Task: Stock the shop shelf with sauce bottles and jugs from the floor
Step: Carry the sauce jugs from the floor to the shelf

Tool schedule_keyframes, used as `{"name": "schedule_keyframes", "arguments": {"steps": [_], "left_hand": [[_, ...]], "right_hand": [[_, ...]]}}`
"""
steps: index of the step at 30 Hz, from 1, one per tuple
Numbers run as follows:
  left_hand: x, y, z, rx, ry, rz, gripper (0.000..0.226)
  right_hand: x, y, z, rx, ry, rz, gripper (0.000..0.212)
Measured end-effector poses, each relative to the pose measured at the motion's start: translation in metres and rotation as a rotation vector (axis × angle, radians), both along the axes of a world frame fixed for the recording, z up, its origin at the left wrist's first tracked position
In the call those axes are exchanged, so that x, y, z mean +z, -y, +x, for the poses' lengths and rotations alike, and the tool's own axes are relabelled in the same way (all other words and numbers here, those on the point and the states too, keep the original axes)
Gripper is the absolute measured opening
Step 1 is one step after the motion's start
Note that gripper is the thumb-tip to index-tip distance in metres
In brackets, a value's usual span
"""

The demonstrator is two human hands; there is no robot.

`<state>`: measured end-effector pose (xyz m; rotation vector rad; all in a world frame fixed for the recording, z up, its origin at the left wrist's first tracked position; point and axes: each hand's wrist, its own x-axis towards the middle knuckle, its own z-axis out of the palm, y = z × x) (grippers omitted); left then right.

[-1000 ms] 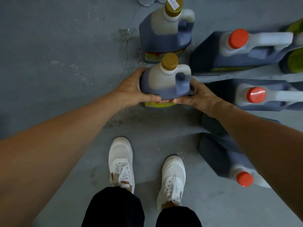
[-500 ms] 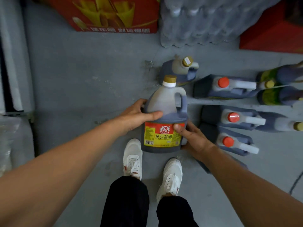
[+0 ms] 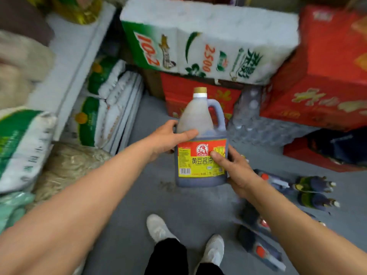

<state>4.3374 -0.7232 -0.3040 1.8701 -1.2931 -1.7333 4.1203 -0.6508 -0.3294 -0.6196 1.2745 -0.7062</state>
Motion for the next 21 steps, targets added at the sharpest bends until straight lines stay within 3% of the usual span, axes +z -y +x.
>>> {"name": "schedule_keyframes", "arguments": {"steps": [4,8,11,17,21], "left_hand": [[0.115,0.017,0.061,0.081,0.05,-0.132,0.082],[0.22,0.019,0.126,0.165,0.073,-0.265,0.069],[0.294,0.009,0.173,0.223,0.12,-0.403,0.076],[0.405,-0.02,0.256,0.411,0.241,-0.611,0.095],[0.458,-0.043,0.302,0.56,0.33,-0.683,0.089]], "right_hand": [[0.104,0.041,0.053,0.105,0.016,-0.164,0.06],[0.205,0.07,0.119,0.195,0.027,-0.323,0.062],[0.268,0.08,0.171,0.257,0.08,-0.42,0.052],[0.363,0.097,0.263,0.394,0.194,-0.597,0.048],[0.41,0.115,0.326,0.501,0.258,-0.712,0.055]]}}
